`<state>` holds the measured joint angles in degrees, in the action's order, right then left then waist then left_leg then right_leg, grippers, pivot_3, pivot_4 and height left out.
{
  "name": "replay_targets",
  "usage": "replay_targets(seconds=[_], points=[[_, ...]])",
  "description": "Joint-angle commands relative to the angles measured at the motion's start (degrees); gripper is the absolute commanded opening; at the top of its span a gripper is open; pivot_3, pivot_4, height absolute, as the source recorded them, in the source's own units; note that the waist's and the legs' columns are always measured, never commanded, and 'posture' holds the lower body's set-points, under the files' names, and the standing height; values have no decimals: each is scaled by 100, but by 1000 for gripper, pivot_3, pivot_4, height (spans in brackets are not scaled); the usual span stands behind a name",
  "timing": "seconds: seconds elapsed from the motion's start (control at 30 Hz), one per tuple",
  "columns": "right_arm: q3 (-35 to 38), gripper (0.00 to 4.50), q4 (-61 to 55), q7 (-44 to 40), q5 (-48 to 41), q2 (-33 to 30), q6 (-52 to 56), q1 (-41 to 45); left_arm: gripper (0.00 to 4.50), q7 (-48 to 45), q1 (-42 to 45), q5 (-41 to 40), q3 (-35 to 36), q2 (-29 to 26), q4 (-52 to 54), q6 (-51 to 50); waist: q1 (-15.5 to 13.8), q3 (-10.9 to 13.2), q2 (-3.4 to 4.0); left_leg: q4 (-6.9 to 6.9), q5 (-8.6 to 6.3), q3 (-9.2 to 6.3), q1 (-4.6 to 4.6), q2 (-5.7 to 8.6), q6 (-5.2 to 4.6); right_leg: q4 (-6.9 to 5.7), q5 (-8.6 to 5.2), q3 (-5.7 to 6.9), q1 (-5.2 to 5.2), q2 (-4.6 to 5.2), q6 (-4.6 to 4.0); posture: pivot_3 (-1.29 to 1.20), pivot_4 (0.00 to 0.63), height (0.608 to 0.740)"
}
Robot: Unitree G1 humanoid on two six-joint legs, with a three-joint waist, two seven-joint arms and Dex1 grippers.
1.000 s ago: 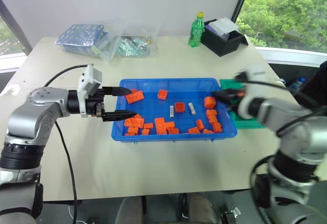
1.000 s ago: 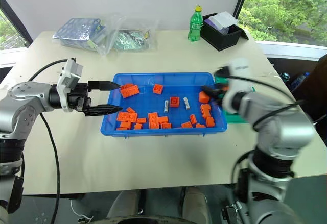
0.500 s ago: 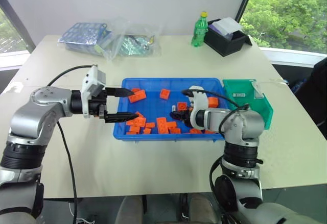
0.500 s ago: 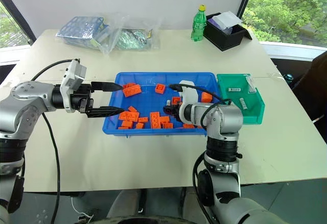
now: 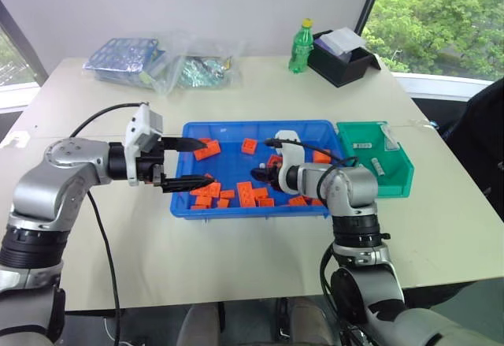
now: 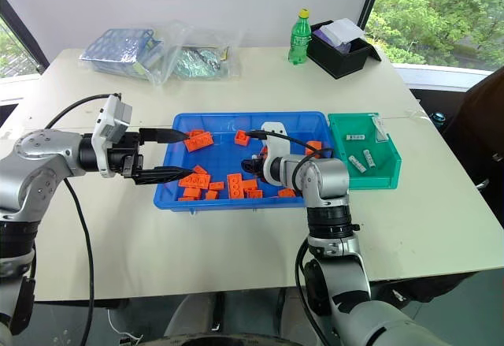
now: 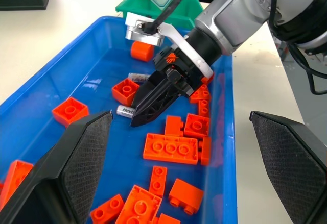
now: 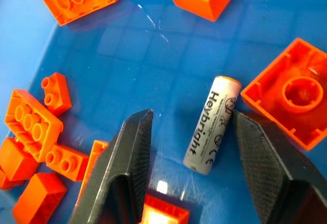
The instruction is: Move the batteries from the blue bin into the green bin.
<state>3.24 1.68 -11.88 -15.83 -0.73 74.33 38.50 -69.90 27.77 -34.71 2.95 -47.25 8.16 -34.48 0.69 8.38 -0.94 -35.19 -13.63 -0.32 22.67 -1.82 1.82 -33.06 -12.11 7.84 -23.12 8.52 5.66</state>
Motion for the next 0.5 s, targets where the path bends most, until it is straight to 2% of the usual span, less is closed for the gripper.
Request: replay_targets(seconds=[0.03, 0.07, 0.3, 0.4, 0.5], points=[[-107, 644, 39, -13, -36, -9, 11, -94, 4500, 13, 52, -101, 182, -73, 193, 15, 3, 0, 0, 0, 0, 1, 0, 0, 0, 0, 0, 0, 0, 1, 0, 0, 150, 723], [-141, 125, 23, -23, -43, -23, 12, -102, 4500, 15, 58, -101, 179, -71, 183, 14, 5, 0, 0, 0, 0, 1, 0, 0, 0, 0, 0, 0, -1, 1, 0, 0, 150, 723], [-131, 70, -556, -86, -172, -180, 252, -214, 4500, 37, 66, -105, 172, -39, 131, 32, -6, 0, 0, 3, 0, 1, -3, 0, 0, 0, 0, 0, 0, 1, 0, 0, 150, 723], [424, 70, -1329, -103, -382, -410, 687, -38, 4500, 82, 70, -139, 188, 14, 104, 18, -19, 1, 2, 3, 0, 1, 2, 1, 0, 2, 0, 0, -2, 2, 0, 0, 150, 723], [1413, 70, -2049, -162, -573, -903, 1343, 374, 4500, 113, 150, -124, 173, 71, -25, 64, -48, 4, 6, -4, 0, -1, 19, 2, 0, 2, 0, 0, -11, 3, 0, 0, 150, 723]])
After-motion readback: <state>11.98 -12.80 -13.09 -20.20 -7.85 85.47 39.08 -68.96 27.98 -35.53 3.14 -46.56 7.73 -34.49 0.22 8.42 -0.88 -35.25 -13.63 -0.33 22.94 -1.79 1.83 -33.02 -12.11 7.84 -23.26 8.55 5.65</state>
